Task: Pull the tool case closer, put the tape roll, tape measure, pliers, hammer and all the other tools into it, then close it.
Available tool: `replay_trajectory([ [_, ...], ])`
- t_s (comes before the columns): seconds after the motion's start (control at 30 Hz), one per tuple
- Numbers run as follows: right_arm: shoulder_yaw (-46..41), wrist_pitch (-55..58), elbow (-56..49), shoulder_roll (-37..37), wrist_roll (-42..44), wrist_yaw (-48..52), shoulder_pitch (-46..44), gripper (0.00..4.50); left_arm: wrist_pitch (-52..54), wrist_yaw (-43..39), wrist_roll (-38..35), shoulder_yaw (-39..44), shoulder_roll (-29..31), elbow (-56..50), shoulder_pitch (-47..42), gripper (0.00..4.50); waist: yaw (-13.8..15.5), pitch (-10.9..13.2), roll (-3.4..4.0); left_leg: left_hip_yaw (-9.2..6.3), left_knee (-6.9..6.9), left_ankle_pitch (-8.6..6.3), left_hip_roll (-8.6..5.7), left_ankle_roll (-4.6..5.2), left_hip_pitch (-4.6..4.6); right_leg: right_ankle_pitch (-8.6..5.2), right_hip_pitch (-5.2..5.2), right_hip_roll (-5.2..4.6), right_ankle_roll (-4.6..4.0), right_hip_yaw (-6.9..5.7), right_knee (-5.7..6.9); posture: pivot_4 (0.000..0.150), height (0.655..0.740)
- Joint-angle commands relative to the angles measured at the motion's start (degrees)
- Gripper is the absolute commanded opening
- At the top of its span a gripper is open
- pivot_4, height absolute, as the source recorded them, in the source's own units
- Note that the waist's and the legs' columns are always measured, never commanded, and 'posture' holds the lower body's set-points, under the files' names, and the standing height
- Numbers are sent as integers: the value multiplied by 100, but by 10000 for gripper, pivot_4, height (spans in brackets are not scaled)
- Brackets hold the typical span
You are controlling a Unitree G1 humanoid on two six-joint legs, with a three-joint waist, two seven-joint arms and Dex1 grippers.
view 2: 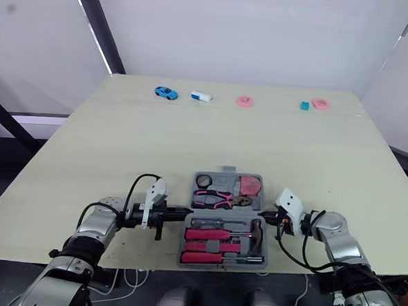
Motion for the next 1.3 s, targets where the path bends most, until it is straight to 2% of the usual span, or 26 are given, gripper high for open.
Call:
replay_trajectory([
  [0.03, 34, -19, -278, 43, 98, 66, 47, 0, -21, -129, -51, -133, -39, -135, 6, 663, -2, 0, 0, 0, 0, 0, 0, 0, 0, 0, 0, 0, 0, 0, 0, 1500, 7395],
  [0.23, -77, -113, -140, 47, 35, -175, -1, 0, -59, -53, -40, -77, 36, -133, 7, 663, -12, 0, 0, 1, 1, 0, 0, 0, 0, 0, 0, 0, 0, 1, 0, 1500, 7395],
  [0.43, -255, 94, -72, -278, 116, -99, 10, 0, -143, 247, -197, 255, 151, -153, 48, 663, -11, 0, 0, 1, 3, 0, 0, 0, 1, 0, 0, 0, 0, 2, 2, 1500, 7395],
  [0.6, -791, 828, 209, -431, 587, -185, -241, 0, 26, 301, -918, 790, 88, -1005, 352, 663, -10, 1, -1, 0, 3, 0, 1, 0, -1, 1, -1, -1, -1, 2, 2, 1500, 7395],
  [0.63, -854, 945, 265, -461, 640, -154, -285, 5667, 63, 261, -988, 806, 128, -1234, 459, 0, -10, 1, -1, 0, 3, 0, 1, 0, -1, 1, -1, -2, -1, 1, 2, 1500, 7395],
  [0.67, -935, 1086, 344, -481, 713, -137, -352, 6589, 86, 193, -1041, 803, 191, -1475, 582, 0, -8, 1, -1, -1, 3, 0, 2, 0, -2, 1, -1, -2, -1, 1, 2, 1500, 7395],
  [0.73, -1144, 1550, 519, -488, 955, -118, -578, 14618, 222, 22, -1234, 820, 344, -2056, 845, 0, -7, 1, -1, -1, 3, 0, 1, 0, 0, 1, 0, -2, -1, 1, 3, 1500, 7395],
  [0.77, -1198, 1703, 566, -487, 1038, -101, -653, 21423, 280, -39, -1303, 821, 395, -2246, 925, 0, -8, 1, -1, -1, 3, 0, 2, 0, 0, 1, 0, -1, -1, 1, 2, 1500, 7395],
  [0.8, -1249, 1854, 627, -470, 1131, -88, -744, 21423, 358, -78, -1363, 801, 437, -2422, 995, 0, -33, 0, 0, -1, 3, 0, 2, 0, 0, 1, 0, -1, -1, 1, 2, 1500, 7395],
  [0.87, -1301, 2132, 771, -410, 1266, -68, -961, 31632, 522, -154, -1450, 682, 521, -2790, 1160, 0, -23, 1, 1, 2, -1, 0, 2, 0, 1, 1, -1, -1, -2, 5, 1, 1500, 7395],
  [0.9, -1295, 2304, 895, -353, 1316, -37, -1127, 32886, 660, -182, -1504, 587, 563, -3057, 1288, 0, -20, 1, 0, 2, -2, 0, 2, 0, 2, 1, -2, 0, -2, 5, 2, 1500, 7395],
  [0.93, -1255, 2426, 1058, -288, 1326, 1, -1298, 37556, 759, -233, -1524, 465, 594, -3274, 1401, 0, -18, 1, 1, 0, -2, 0, 3, 0, 2, 1, -2, 0, -2, 3, 2, 1500, 7395],
  [1.0, -1150, 2554, 1480, -151, 1285, 52, -1647, 44158, 876, -265, -1473, 229, 640, -3540, 1564, 0, -43, 3, 5, 4, 0, 0, 3, 0, 6, 1, -2, -1, -1, 18, 1, 1500, 7395],
  [1.3, -1066, 2395, 3698, 582, 896, -46, -3048, 44158, 635, -122, -912, -446, 795, -3565, 1767, 0, -20, 4, 6, 3, -4, 0, 2, 0, -1, 2, -3, 2, -1, 6, -1, 1500, 7395],
])
